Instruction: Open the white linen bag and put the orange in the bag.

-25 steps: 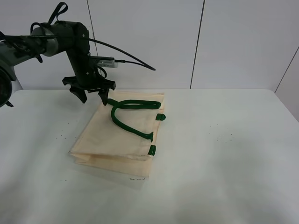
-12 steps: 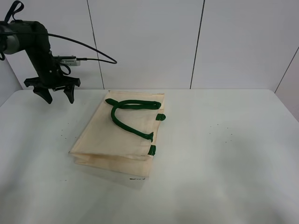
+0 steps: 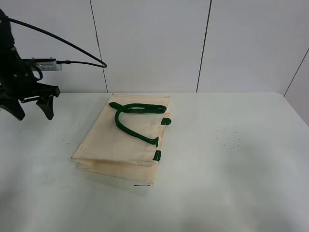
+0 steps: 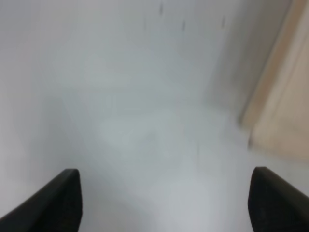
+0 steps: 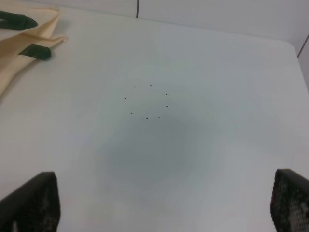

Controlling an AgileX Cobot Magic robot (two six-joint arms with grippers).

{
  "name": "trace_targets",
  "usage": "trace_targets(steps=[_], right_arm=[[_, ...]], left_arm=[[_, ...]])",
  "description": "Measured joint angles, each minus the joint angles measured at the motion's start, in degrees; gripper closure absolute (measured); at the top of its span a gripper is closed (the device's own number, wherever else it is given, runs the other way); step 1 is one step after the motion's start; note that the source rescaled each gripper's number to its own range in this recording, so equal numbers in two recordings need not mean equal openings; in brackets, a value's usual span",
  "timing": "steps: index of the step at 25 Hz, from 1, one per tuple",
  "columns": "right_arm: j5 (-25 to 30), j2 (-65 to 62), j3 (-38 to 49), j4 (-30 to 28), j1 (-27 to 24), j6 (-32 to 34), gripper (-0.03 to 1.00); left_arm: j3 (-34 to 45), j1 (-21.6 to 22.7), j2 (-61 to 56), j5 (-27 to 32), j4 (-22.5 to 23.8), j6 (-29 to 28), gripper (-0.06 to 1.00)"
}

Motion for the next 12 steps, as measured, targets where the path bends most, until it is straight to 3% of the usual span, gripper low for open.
trace_targets(steps=[12], right_arm=[[0.0, 0.0, 0.0, 0.0, 0.0, 0.0, -0.03]], left_arm=[[37.1, 0.0, -41.5, -0.2, 0.0, 0.5, 0.09]])
